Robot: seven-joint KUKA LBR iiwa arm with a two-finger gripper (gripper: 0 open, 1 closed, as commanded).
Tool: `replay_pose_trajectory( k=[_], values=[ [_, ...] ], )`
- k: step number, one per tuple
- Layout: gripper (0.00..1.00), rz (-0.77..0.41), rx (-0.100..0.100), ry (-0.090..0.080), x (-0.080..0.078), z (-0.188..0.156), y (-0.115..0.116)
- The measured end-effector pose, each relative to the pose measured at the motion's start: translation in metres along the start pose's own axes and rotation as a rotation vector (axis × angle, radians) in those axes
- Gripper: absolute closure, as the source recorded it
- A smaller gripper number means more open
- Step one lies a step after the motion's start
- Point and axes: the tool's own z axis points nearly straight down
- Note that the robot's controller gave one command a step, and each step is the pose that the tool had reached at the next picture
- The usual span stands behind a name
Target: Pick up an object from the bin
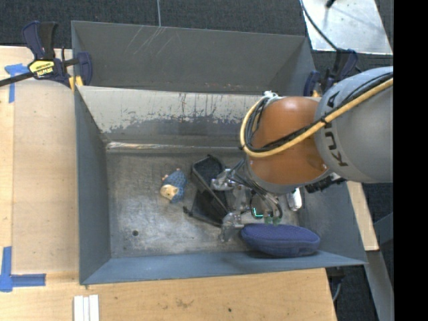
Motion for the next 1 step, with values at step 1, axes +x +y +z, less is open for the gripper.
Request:
replay_pose_trajectory(
  k=[1],
  values=[
    [0.0,0.026,-0.008,-0.037,-0.0211,0.0128,0.0145]
  ],
)
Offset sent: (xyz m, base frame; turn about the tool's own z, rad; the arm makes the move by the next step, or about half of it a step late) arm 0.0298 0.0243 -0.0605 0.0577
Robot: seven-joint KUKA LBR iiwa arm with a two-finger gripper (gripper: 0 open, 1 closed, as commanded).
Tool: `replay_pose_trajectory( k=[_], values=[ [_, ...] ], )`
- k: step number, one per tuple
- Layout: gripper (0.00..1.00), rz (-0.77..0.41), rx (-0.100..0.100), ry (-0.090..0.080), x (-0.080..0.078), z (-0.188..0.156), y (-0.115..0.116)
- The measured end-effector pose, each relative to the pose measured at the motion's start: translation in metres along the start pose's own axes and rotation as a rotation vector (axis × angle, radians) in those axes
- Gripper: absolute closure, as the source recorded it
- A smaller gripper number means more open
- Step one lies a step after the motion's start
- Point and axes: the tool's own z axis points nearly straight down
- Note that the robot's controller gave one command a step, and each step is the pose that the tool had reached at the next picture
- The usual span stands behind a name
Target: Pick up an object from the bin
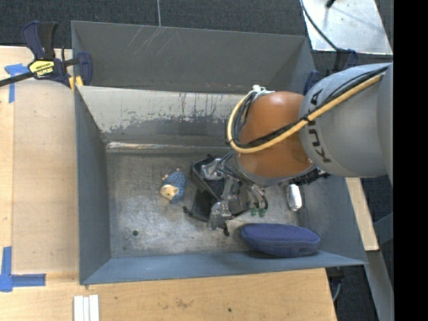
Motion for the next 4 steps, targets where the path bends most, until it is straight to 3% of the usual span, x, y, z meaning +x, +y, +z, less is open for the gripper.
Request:
replay_pose_trajectory(
  k=[1,2,3,4],
  values=[
    [0.0,0.14,0.003,0.008,0.027,-0.006,-0.057],
    [0.0,0.178,0.002,0.008,0.024,-0.001,-0.047],
    [1.0,0.181,0.001,0.001,0.022,-0.002,-0.046],
    [1.0,0.15,0.0,0.001,0.022,-0.002,-0.046]
  ],
)
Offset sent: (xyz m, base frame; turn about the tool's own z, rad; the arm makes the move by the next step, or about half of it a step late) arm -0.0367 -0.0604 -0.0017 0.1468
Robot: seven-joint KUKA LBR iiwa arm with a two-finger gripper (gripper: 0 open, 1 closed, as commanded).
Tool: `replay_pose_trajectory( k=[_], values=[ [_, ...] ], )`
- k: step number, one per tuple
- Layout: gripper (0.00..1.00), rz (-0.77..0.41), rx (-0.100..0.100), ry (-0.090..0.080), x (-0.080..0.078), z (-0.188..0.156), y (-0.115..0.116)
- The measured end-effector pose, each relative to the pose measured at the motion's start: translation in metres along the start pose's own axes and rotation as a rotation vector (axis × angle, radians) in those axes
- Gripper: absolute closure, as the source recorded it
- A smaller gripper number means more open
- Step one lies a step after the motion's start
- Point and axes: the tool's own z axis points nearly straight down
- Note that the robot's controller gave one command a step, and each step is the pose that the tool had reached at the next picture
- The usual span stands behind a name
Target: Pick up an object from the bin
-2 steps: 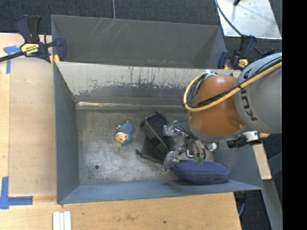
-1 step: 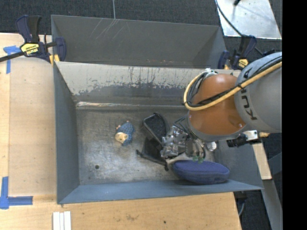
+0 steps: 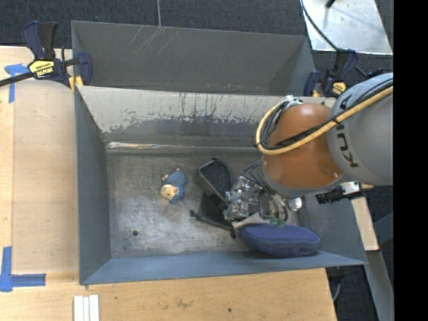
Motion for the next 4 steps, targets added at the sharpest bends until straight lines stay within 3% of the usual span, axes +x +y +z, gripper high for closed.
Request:
replay_pose_trajectory(
  k=[4],
  values=[
    [1.0,-0.071,0.002,0.002,0.0002,0.0,-0.0014]
  ],
)
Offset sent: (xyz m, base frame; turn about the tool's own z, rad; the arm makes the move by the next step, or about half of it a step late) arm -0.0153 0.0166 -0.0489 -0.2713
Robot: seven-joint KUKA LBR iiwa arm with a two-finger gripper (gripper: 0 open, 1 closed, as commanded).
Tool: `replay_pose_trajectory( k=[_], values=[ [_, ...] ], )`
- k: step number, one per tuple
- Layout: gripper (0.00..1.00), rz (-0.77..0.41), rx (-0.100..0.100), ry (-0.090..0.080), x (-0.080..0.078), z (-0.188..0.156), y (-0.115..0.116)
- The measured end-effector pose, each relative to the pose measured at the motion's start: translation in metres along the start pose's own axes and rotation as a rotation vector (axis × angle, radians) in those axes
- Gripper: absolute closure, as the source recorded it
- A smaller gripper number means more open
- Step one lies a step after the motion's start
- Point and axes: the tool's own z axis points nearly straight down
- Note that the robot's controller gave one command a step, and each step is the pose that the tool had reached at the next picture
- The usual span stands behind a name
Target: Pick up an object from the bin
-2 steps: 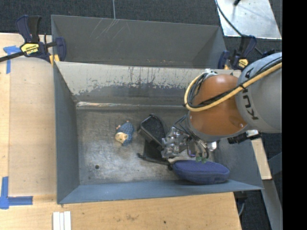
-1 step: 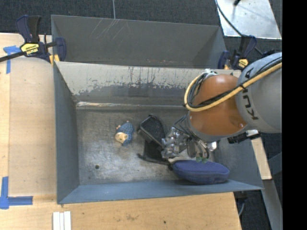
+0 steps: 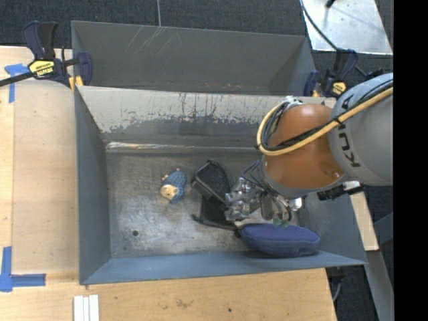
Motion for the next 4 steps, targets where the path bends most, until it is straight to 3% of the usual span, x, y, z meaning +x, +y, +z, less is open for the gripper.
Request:
replay_pose_trajectory(
  k=[2,3,4],
  values=[
    [1.0,0.001,0.0,0.0,0.0,0.0,0.0],
    [1.0,-0.103,-0.001,0.011,0.003,0.003,0.001],
    [0.0,-0.104,0.007,0.052,0.013,0.008,-0.003]
  ],
)
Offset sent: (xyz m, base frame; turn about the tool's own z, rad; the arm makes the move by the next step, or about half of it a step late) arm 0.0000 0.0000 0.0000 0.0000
